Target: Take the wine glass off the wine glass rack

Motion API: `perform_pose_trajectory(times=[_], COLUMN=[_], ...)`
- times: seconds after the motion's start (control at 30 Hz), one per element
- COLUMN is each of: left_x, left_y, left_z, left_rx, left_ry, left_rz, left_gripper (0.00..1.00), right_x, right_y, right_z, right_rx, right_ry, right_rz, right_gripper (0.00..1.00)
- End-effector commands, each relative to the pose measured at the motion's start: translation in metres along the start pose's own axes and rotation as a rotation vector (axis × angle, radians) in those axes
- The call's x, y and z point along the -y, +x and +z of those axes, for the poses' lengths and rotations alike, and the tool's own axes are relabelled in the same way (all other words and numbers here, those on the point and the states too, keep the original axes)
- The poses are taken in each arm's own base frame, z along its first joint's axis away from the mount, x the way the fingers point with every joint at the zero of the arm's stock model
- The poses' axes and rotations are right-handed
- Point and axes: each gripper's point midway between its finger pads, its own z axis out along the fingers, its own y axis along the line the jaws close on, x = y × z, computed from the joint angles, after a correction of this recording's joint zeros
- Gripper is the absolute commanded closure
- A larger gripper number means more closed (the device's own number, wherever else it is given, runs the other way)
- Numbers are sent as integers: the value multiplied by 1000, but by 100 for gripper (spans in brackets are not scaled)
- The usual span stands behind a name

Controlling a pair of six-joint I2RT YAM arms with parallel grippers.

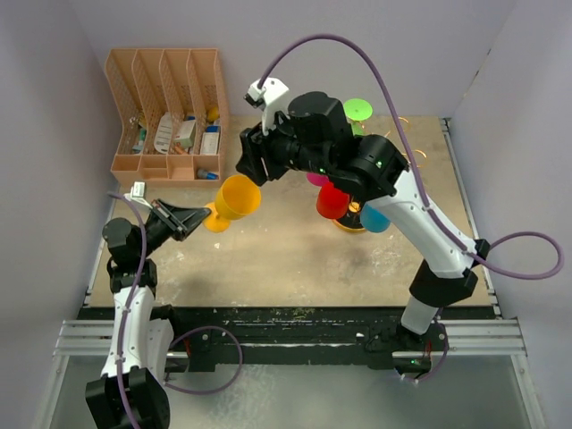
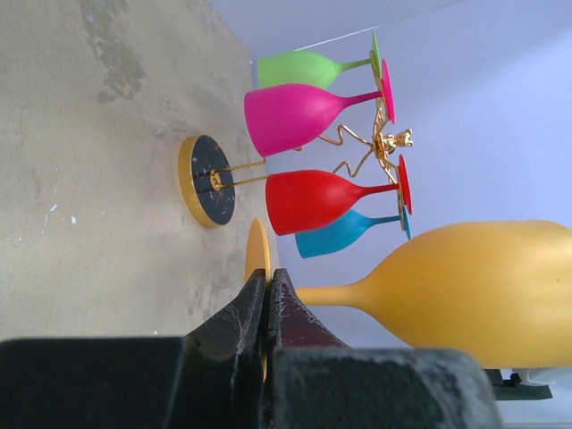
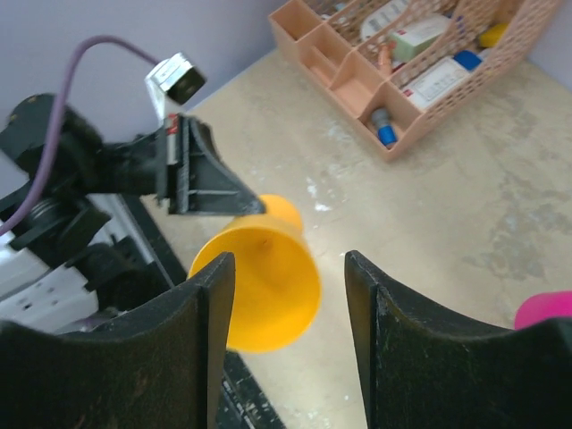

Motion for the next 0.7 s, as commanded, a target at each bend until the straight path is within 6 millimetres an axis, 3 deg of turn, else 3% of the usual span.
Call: perform_pose_trajectory(times=[0.0,0.27,0.67], left_x=[18,24,29], left_y=[-5,-6,-9], left_z=[0,1,1], left_rx=[12,10,14], left_ry=[66,86,103], left_rz=[54,52,44], left_gripper=[100,100,100], right_x=[-18,-7,0], right_y=[-12,27,46], right_z=[-31,-11,11], right_rx=[47,-74,-132], right_ry=[-115,-75,-44], right_rz=[42,32,21], right_gripper=[46,46,50])
